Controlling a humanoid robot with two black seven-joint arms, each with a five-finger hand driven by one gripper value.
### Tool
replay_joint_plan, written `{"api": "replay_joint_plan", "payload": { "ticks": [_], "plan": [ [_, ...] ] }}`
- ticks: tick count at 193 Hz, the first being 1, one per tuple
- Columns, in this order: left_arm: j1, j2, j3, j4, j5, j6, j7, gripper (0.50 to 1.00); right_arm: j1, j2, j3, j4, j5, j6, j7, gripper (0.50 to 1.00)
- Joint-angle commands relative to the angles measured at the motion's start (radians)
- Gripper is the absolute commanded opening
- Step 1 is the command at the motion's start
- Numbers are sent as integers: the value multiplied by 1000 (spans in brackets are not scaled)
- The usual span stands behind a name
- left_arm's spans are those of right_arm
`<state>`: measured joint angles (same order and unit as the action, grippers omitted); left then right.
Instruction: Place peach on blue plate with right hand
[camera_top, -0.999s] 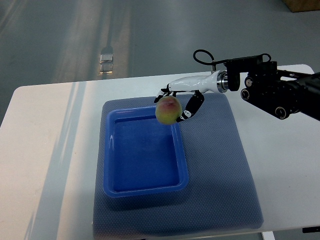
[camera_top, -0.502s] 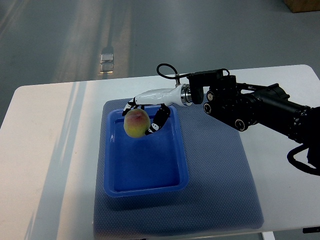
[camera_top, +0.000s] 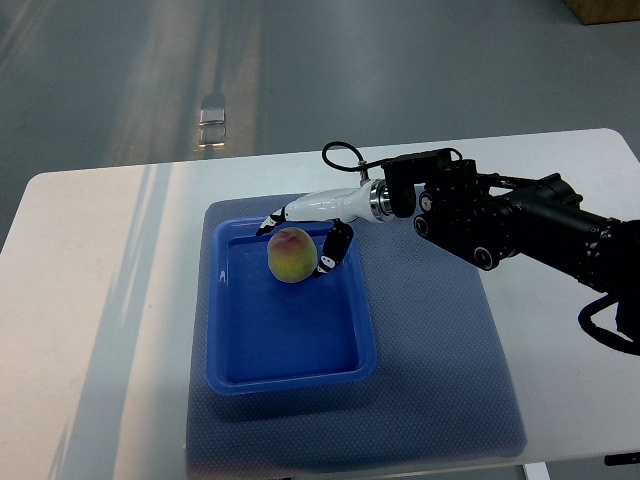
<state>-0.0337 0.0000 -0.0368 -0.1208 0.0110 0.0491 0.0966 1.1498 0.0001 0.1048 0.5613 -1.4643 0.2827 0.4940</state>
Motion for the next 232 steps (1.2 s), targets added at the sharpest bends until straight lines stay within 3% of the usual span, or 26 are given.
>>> {"api": "replay_joint_plan", "payload": {
  "ticks": [1,46,78,114,117,156,166,167,232],
  "plan": [
    [0,0,0,0,-2,0,0,1000,4,0,6,2,7,0,2,932],
    [0,0,0,0,0,0,0,1000,7,-5,41,3,32,3,3,930],
    [0,0,0,0,0,0,0,1000,1,-72,187,-3,272,21,-14,928],
    [-2,0,2,-2,0,0,0,1000,-39,-112,239,-28,496,-27,-83,917],
    [-2,0,2,-2,0,0,0,1000,-64,-117,276,-50,611,-65,-117,915],
    [-3,0,2,-3,0,0,0,1000,-117,-121,375,-101,976,-192,-236,913],
    [-3,0,2,-3,0,0,0,1000,-117,-121,375,-101,977,-192,-236,913],
    [-3,0,3,-5,0,0,0,1000,-131,-129,398,-101,1074,-213,-258,913],
    [-3,0,2,-10,0,0,0,1000,-193,-160,411,-101,1360,-231,-276,926]
  ]
}}
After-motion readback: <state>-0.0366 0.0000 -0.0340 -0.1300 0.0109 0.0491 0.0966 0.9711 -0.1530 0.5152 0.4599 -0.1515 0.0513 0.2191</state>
